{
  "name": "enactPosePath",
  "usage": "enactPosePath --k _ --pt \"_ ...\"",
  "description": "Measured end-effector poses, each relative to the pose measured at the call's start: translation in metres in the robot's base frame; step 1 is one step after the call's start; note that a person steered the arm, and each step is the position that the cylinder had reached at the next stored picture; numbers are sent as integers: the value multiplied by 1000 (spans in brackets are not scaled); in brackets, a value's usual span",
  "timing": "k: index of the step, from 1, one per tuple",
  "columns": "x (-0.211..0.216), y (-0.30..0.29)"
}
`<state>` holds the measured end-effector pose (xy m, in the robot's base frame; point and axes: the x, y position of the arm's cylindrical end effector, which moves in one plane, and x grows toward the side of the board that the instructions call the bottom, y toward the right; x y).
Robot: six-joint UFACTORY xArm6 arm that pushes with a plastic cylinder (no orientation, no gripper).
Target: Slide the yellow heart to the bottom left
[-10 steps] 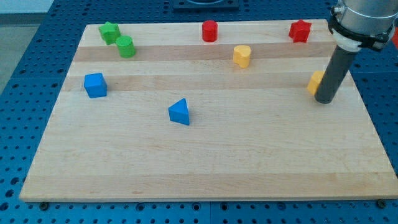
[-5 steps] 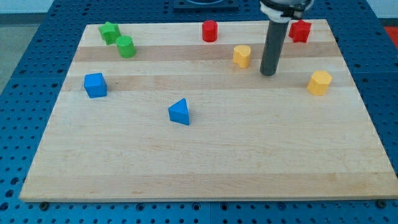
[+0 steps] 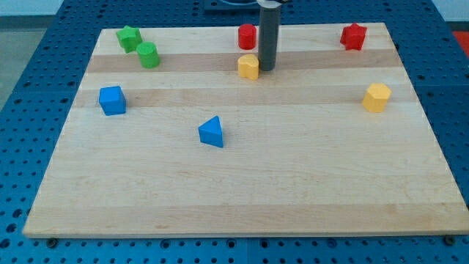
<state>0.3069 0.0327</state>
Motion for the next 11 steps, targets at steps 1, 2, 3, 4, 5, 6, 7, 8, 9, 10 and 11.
enactPosePath --k 1,2,3,4,5,6,7,8,9,10,11 --pt "-5 -26" --pt "-5 -56" --pt "0 -87" --pt "19 -104" --pt "44 -114" --pt "69 -128" --pt "94 -146" --pt "115 -166" --pt "133 -185" --pt "151 -204" --pt "157 -207"
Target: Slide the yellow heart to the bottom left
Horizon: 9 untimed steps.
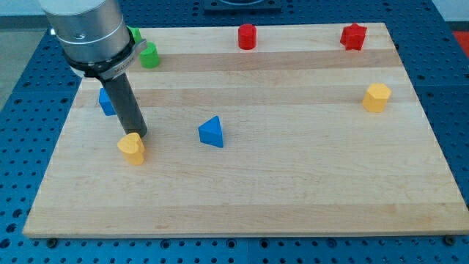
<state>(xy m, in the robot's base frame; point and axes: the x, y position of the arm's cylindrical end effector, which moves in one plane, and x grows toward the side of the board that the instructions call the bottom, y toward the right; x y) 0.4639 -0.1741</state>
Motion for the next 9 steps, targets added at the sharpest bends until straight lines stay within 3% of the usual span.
enactPosePath --k 2,5,9 --pt "12 24" --pt "72 26" --pt "95 -22"
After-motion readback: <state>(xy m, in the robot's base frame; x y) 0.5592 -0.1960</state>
